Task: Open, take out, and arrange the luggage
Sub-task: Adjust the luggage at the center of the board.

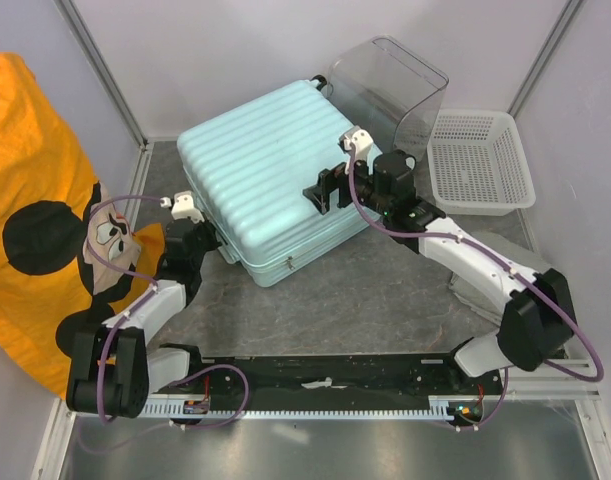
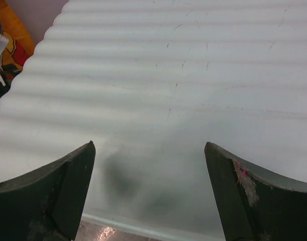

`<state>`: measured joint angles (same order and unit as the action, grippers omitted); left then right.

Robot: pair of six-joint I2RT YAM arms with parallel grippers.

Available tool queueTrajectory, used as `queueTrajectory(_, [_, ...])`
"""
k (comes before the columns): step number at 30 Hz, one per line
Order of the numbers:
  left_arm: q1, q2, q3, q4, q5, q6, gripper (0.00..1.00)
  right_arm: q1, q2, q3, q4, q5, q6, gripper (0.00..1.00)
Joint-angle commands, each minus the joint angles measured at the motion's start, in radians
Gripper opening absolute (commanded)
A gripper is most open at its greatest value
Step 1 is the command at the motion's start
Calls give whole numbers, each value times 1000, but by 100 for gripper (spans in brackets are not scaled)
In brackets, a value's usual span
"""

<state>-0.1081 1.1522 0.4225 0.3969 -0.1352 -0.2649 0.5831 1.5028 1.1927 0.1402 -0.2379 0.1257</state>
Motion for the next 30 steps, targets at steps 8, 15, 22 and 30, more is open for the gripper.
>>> queueTrajectory(8, [154,83,104,149,28,-69,1,9,-220,-142,-243,187,9,97])
queueTrajectory(15, [174,103,114,158,69,-86,2,11,-318,-330,-163,169,127,92])
queueTrajectory(22, [189,63,110,151,163,-138,1,145,-316,-467,34,55,259,88])
queueTrajectory(30, [196,-6,76,114,229,-143,2,334,-188,-539,381,199,322,82])
